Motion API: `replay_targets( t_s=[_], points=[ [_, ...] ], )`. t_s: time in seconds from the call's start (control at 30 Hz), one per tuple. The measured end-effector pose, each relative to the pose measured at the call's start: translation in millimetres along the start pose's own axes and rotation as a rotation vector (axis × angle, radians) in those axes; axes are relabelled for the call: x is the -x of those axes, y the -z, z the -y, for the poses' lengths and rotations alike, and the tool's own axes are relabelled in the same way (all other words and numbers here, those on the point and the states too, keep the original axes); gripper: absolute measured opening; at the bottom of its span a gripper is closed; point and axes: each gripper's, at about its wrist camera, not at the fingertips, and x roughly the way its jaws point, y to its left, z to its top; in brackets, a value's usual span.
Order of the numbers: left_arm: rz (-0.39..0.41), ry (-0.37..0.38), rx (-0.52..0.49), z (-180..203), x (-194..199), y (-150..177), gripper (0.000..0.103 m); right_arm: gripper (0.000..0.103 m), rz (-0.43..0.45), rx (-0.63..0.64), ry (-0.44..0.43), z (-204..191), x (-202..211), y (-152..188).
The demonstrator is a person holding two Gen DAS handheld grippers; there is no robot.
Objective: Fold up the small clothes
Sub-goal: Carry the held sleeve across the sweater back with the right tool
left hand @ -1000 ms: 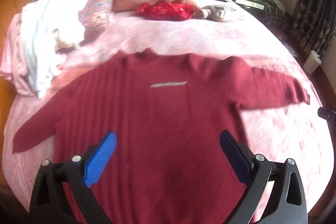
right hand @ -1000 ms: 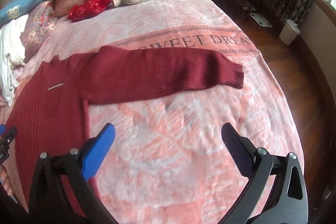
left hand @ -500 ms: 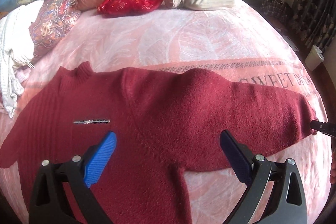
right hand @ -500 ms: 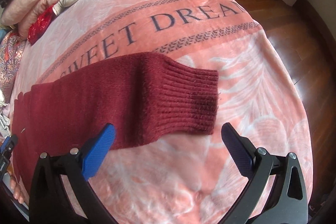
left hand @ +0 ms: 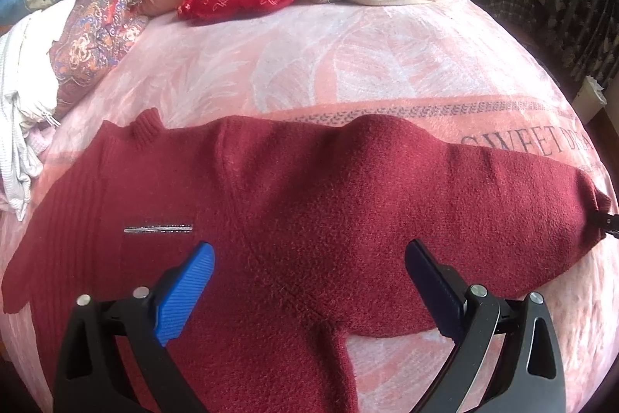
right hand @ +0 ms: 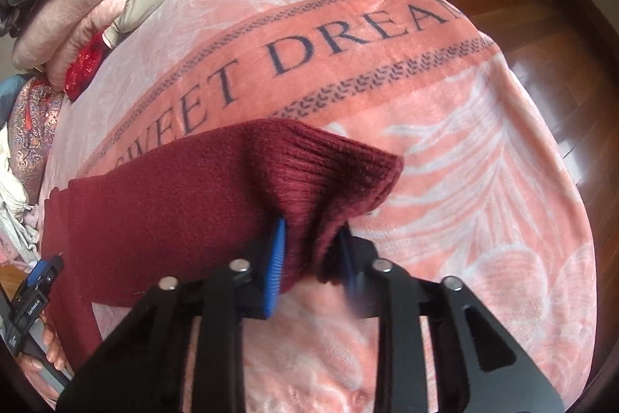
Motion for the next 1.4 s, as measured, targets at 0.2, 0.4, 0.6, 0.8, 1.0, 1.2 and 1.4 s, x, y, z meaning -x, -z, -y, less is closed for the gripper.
replay_targets(
  t_s=[0.2, 0.4, 0.6, 0.8, 1.0, 1.2, 1.4],
  points=[
    [0.002, -0.027, 0.028, -39, 6, 1, 0.099, 0.014, 0.108, 0.097, 0.038, -56, 31, -4],
    [0.005, -0.056, 0.073, -83, 12, -3, 0.099, 0.014, 0.148, 0.244, 0.001, -135, 54, 5],
    [0.006, -0.056, 0.101, -111, 16, -4, 0.099, 0.014, 0.139, 0.396, -0.011, -220, 48, 29],
    [-0.006, -0.046, 0.123, -131, 14, 1, 0.099, 0.014, 0.079, 0.512, -0.028, -292, 12, 57],
    [-0.025, -0.042, 0.137, -143, 7, 6, 0.099, 0.031, -0.008, 0.573, -0.069, -321, -22, 79],
    [-0.042, -0.023, 0.136, -135, 2, 7, 0.099, 0.049, -0.050, 0.479, -0.341, -300, 0, 79],
    [-0.058, 0.039, 0.112, -103, 3, 7, 0.099, 0.049, -0.012, 0.406, -0.368, -262, 22, 67]
  ],
)
